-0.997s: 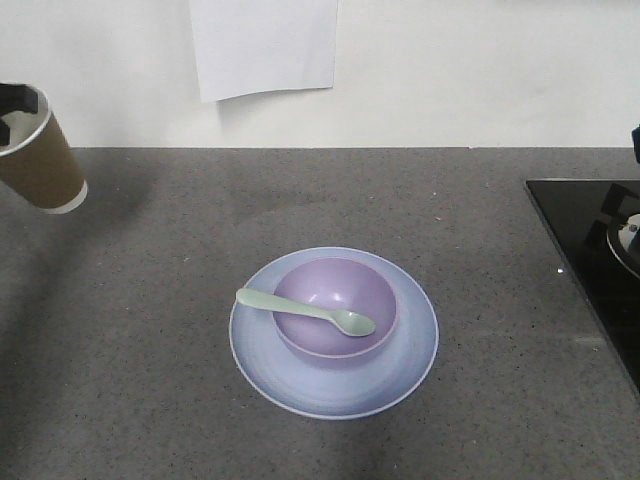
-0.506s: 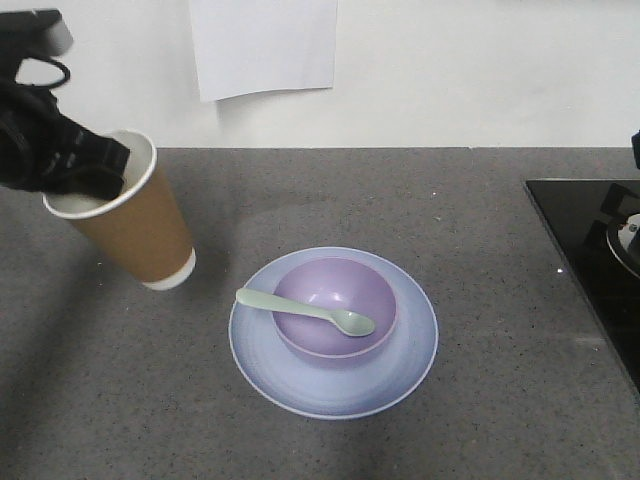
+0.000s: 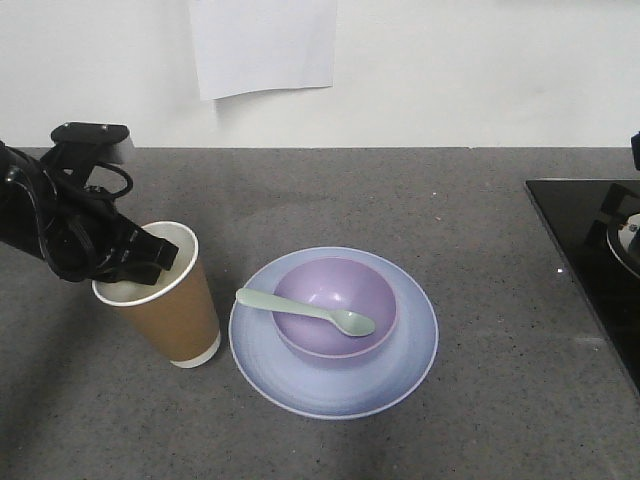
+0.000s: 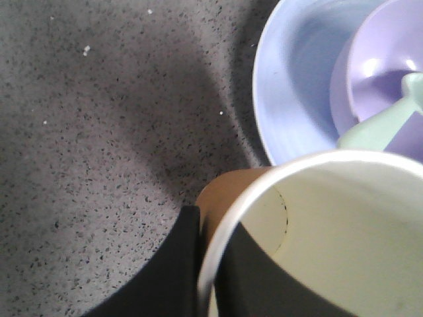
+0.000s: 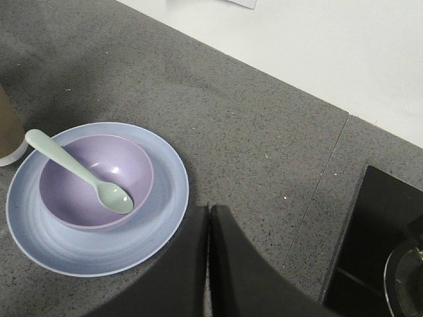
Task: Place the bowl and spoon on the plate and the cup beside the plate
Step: 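Lower the brown cup onto the counter beside the plate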
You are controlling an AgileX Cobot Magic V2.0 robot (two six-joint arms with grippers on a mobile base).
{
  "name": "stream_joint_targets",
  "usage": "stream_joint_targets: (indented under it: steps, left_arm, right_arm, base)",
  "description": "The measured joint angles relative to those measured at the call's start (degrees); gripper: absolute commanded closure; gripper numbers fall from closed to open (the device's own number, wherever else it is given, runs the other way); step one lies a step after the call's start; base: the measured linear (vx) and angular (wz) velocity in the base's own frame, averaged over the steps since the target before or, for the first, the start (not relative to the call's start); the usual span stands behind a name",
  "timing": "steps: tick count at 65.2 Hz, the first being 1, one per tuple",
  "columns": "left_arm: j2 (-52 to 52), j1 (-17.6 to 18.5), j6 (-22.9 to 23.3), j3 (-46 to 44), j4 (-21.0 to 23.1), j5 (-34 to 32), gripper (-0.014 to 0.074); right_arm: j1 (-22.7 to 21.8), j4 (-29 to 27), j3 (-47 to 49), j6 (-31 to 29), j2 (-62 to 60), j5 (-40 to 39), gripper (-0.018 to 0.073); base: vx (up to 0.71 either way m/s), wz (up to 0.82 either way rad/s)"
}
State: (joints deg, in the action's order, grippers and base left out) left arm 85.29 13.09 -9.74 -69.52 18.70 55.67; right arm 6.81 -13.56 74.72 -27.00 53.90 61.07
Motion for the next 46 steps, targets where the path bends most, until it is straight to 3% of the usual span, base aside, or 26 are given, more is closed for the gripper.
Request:
stream_joint_targets:
  steps: [33, 46]
  left_arm:
    - [1.26, 0.05, 0.0, 3.01, 0.23, -1.09, 0.0598]
    - [1.26, 0.05, 0.0, 3.01, 0.23, -1.09, 0.0546]
  right_arm:
    - [0.0, 0.0, 0.0, 0.04, 0.0, 0.01, 0.0564]
    - [0.0, 0.0, 0.0, 0.04, 0.0, 0.01, 0.0564]
  base:
    - [0.0, 0.0]
    - [0.0, 0.0]
